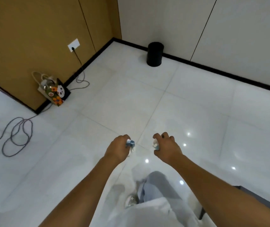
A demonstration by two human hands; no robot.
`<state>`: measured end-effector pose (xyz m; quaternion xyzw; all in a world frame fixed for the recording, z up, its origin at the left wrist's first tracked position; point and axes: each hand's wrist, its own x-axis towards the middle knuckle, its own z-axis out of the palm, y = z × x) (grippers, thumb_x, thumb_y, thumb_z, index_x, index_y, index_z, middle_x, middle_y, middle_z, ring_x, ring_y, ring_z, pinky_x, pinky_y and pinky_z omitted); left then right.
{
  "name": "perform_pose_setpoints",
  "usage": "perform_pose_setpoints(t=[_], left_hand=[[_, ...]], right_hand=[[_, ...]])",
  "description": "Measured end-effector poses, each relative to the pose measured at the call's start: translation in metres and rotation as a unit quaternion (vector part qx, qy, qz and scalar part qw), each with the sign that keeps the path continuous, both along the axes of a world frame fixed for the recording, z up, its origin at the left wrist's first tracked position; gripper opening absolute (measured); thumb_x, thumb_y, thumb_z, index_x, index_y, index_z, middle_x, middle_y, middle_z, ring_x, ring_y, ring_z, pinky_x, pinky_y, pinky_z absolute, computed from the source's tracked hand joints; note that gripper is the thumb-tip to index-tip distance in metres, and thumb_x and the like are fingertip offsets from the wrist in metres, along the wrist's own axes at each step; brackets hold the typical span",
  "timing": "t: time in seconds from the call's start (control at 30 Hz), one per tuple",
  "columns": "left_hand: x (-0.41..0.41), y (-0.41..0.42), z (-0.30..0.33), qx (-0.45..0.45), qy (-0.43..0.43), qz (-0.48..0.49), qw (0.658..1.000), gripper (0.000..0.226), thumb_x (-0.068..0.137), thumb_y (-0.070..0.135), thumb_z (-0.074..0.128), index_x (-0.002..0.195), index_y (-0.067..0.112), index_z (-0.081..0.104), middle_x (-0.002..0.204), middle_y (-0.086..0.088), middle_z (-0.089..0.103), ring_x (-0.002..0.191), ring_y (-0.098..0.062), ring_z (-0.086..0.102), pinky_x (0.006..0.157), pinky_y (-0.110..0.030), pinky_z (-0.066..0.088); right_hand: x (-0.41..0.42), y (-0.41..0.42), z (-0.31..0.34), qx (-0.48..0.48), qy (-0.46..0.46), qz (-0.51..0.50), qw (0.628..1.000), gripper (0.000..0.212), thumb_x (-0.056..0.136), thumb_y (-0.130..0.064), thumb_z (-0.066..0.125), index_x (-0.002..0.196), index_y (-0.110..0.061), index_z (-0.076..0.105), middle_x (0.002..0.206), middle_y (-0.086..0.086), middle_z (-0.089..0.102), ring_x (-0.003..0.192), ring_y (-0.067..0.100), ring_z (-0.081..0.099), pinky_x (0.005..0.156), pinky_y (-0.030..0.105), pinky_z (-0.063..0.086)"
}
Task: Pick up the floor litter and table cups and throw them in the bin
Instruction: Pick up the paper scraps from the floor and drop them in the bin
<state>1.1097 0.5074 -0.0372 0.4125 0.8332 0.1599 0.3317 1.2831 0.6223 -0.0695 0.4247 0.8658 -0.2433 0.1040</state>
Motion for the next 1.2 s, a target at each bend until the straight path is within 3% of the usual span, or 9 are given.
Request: perform_pose_setpoints(t=[0.13,0.3,0.6,0.7,0.83,1.0,1.2], left_hand=[[-0.045,0.103,-0.01,-0.006,-0.003,-0.045,0.999,0.015,0.089,0.006,0.049,0.098,0.008,0.061,0.097,-0.012,0.067,0.09,-0.028,0.065,0.081,-0.039,0.054],[-0.102,0.25,-0.014,-0.002,0.01,-0.043,0.999,0.019,0.091,0.009,0.052,0.108,0.01,0.062,0.106,-0.01,0.066,0.095,-0.027,0.063,0.082,-0.032,0.051],[-0.202,0.456,-0.008,0.011,0.017,-0.044,0.999,0.019,0.093,0.012,0.054,0.111,0.012,0.06,0.106,-0.005,0.063,0.087,-0.016,0.056,0.076,-0.02,0.042],[-0.246,0.521,-0.016,0.014,0.018,-0.055,0.998,0.017,0.091,0.01,0.054,0.107,0.009,0.061,0.101,-0.009,0.064,0.087,-0.022,0.059,0.072,-0.022,0.044],[-0.314,0.616,-0.025,0.021,0.027,-0.068,0.997,0.017,0.092,0.016,0.056,0.108,0.011,0.06,0.105,-0.008,0.065,0.093,-0.022,0.061,0.079,-0.028,0.049],[-0.388,0.734,-0.019,0.006,0.037,-0.094,0.995,0.025,0.095,0.023,0.055,0.118,0.012,0.057,0.115,-0.007,0.063,0.104,-0.022,0.061,0.087,-0.024,0.047],[-0.446,0.872,-0.016,0.004,0.045,-0.118,0.992,0.026,0.094,0.022,0.056,0.117,0.011,0.058,0.115,-0.009,0.064,0.104,-0.023,0.061,0.091,-0.028,0.048]], right_hand=[[-0.033,0.096,-0.015,0.001,-0.009,-0.037,0.999,0.052,0.085,-0.026,0.061,0.132,-0.026,0.039,0.127,0.006,0.042,0.109,0.028,0.045,0.082,0.034,0.049],[-0.079,0.244,-0.016,0.006,-0.008,-0.075,0.997,0.052,0.084,-0.026,0.062,0.132,-0.026,0.039,0.125,0.005,0.042,0.109,0.028,0.044,0.08,0.033,0.047],[-0.179,0.45,0.0,0.003,-0.003,-0.077,0.997,0.053,0.085,-0.024,0.06,0.133,-0.026,0.039,0.125,0.004,0.043,0.108,0.028,0.044,0.08,0.033,0.046],[-0.224,0.518,-0.005,-0.002,-0.001,-0.077,0.997,0.053,0.085,-0.024,0.06,0.133,-0.026,0.039,0.125,0.004,0.042,0.109,0.029,0.044,0.08,0.033,0.046],[-0.287,0.61,-0.01,-0.008,0.003,-0.092,0.996,0.052,0.085,-0.024,0.059,0.134,-0.026,0.039,0.125,0.004,0.042,0.109,0.028,0.043,0.082,0.035,0.049],[-0.356,0.714,0.001,-0.013,0.018,-0.126,0.992,0.053,0.085,-0.022,0.061,0.133,-0.026,0.04,0.125,0.004,0.043,0.11,0.027,0.044,0.082,0.034,0.05],[-0.406,0.828,0.001,-0.022,0.005,-0.158,0.987,0.055,0.084,-0.022,0.061,0.134,-0.026,0.039,0.126,0.006,0.042,0.11,0.029,0.044,0.085,0.036,0.05]])
